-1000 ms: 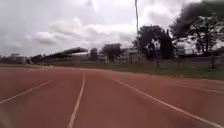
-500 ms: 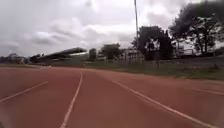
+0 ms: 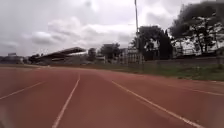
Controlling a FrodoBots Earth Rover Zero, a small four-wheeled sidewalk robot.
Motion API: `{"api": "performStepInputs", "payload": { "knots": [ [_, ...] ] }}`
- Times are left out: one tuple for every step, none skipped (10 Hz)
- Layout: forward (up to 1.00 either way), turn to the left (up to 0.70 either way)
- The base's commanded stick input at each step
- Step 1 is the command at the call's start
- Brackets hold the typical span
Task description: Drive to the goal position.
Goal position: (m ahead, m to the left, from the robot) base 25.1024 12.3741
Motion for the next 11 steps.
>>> {"api": "performStepInputs", "payload": {
  "knots": [
    [0.7,0.0],
    [0.7,0.0],
    [0.7,0.0],
    [0.7,0.0],
    [0.7,0.0],
    [0.7,0.0],
    [0.7,0.0],
    [0.7,0.0],
    [0.7,0.0],
    [0.7,0.0],
    [0.7,0.0]
  ]
}}
